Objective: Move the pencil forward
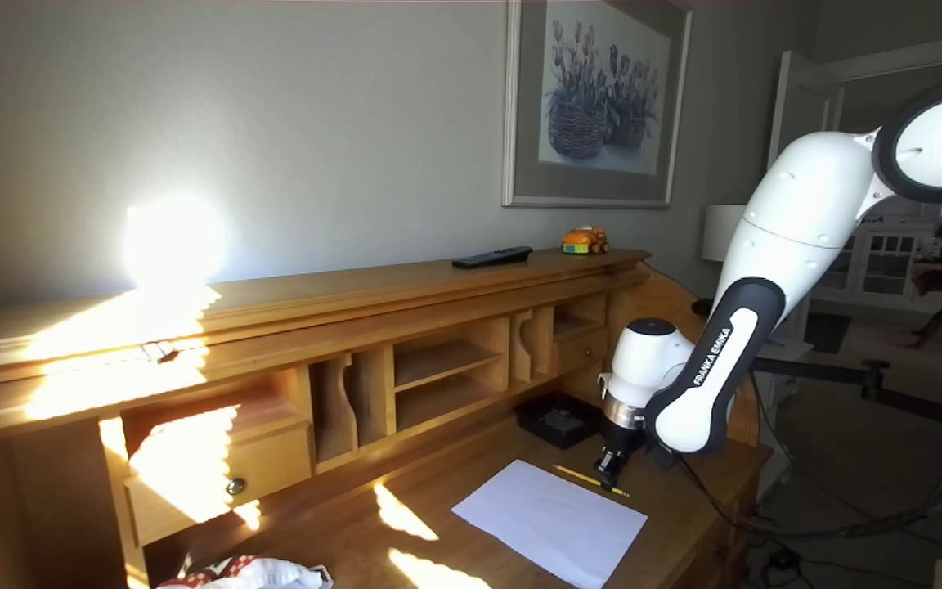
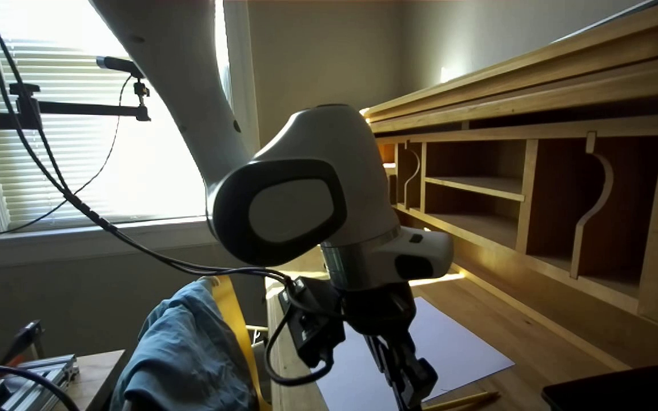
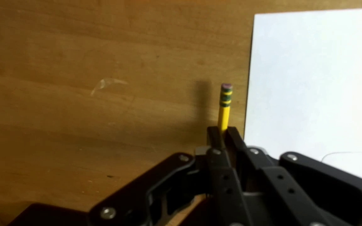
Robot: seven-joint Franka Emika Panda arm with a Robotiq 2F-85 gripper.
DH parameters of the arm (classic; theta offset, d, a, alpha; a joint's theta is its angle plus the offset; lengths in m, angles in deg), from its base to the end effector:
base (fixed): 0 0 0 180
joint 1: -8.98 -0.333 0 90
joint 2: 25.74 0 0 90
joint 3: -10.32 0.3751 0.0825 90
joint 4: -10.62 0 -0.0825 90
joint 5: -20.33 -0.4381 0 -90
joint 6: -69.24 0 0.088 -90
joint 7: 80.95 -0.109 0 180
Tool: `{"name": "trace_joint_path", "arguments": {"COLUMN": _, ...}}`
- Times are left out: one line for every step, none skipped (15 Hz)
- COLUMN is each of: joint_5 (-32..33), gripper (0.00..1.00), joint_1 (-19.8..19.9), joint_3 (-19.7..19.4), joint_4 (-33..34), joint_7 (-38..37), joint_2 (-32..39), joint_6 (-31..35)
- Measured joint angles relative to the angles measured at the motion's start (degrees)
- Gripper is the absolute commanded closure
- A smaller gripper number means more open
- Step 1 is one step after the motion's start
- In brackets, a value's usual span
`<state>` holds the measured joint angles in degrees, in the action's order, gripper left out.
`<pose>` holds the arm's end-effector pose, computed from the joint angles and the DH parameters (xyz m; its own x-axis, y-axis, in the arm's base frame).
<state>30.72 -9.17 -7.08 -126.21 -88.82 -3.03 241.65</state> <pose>0.5625 0.0162 0.1871 0.9669 0.1040 0.2331 0.0704 -0.9864 0.1484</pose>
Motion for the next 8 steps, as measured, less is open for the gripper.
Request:
{"name": "trace_joint_path", "arguments": {"joint_5": 0.02, "gripper": 0.98, "joint_1": 0.67, "joint_3": 0.36, "joint_4": -0.08, "joint_7": 0.99, "joint_2": 0.00, "joint_6": 0.00}}
{"name": "trace_joint_path", "arguments": {"joint_5": 0.09, "gripper": 0.98, "joint_1": 1.44, "joint_3": 0.79, "joint_4": -0.11, "joint_7": 2.16, "joint_2": 0.00, "joint_6": 0.00}}
{"name": "trace_joint_path", "arguments": {"joint_5": 0.16, "gripper": 0.98, "joint_1": 2.30, "joint_3": 1.26, "joint_4": -0.12, "joint_7": 3.56, "joint_2": 0.00, "joint_6": -0.03}}
{"name": "trace_joint_path", "arguments": {"joint_5": 0.37, "gripper": 0.98, "joint_1": 3.22, "joint_3": 1.67, "joint_4": -0.12, "joint_7": 4.98, "joint_2": 0.00, "joint_6": -0.06}}
{"name": "trace_joint_path", "arguments": {"joint_5": 0.70, "gripper": 0.98, "joint_1": 4.17, "joint_3": 2.02, "joint_4": -0.12, "joint_7": 6.33, "joint_2": 0.00, "joint_6": -0.07}}
{"name": "trace_joint_path", "arguments": {"joint_5": 1.02, "gripper": 0.98, "joint_1": 5.05, "joint_3": 2.32, "joint_4": -0.12, "joint_7": 7.46, "joint_2": 0.01, "joint_6": -0.07}}
{"name": "trace_joint_path", "arguments": {"joint_5": 1.21, "gripper": 0.98, "joint_1": 5.76, "joint_3": 2.53, "joint_4": -0.12, "joint_7": 8.38, "joint_2": 0.02, "joint_6": -0.07}}
{"name": "trace_joint_path", "arguments": {"joint_5": 1.26, "gripper": 0.98, "joint_1": 6.42, "joint_3": 2.78, "joint_4": -0.12, "joint_7": 9.12, "joint_2": 0.04, "joint_6": -0.07}}
